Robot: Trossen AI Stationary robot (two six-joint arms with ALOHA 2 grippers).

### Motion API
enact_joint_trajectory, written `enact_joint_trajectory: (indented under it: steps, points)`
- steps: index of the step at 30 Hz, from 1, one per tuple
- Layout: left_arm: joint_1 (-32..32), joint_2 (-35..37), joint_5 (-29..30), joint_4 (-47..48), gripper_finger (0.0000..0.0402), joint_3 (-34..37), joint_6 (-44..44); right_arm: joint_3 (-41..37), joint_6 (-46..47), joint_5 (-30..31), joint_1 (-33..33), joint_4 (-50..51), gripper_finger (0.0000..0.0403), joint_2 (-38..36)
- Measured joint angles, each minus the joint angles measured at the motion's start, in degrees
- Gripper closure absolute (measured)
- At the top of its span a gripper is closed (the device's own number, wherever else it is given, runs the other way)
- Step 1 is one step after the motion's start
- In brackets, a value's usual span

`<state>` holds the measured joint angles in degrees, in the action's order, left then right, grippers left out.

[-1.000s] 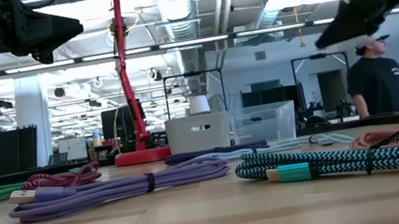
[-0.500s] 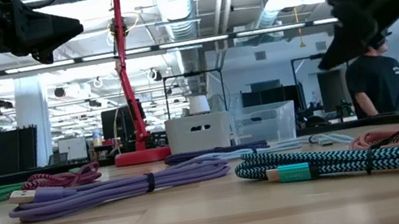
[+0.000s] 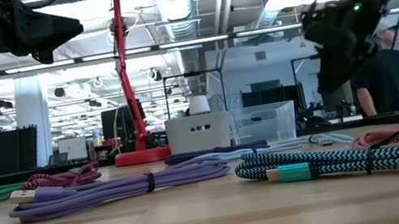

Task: Pick & Place USB Port
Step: Put the light blue charger cable into the transparent bin

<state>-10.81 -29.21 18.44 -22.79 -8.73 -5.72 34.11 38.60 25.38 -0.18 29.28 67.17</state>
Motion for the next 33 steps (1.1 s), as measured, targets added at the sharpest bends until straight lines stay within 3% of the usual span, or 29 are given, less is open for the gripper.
enact_joint_trajectory:
  steps: [8, 15, 33]
  points:
    - [0.0, -0.04, 0.0, 0.33, 0.0326, 0.0, 0.0, 3.93, 0.07, -10.42, 0.04, -2.58, 0.0204, 8.84]
    - [0.01, -0.04, 0.0, 0.53, 0.0326, 0.0, 0.02, 7.0, 0.47, -12.12, 0.02, -2.5, 0.0181, 14.53]
    - [0.02, -0.04, 0.0, 0.92, 0.0326, 0.04, 0.02, 9.03, 0.96, -12.52, 0.22, -7.83, 0.021, 26.8]
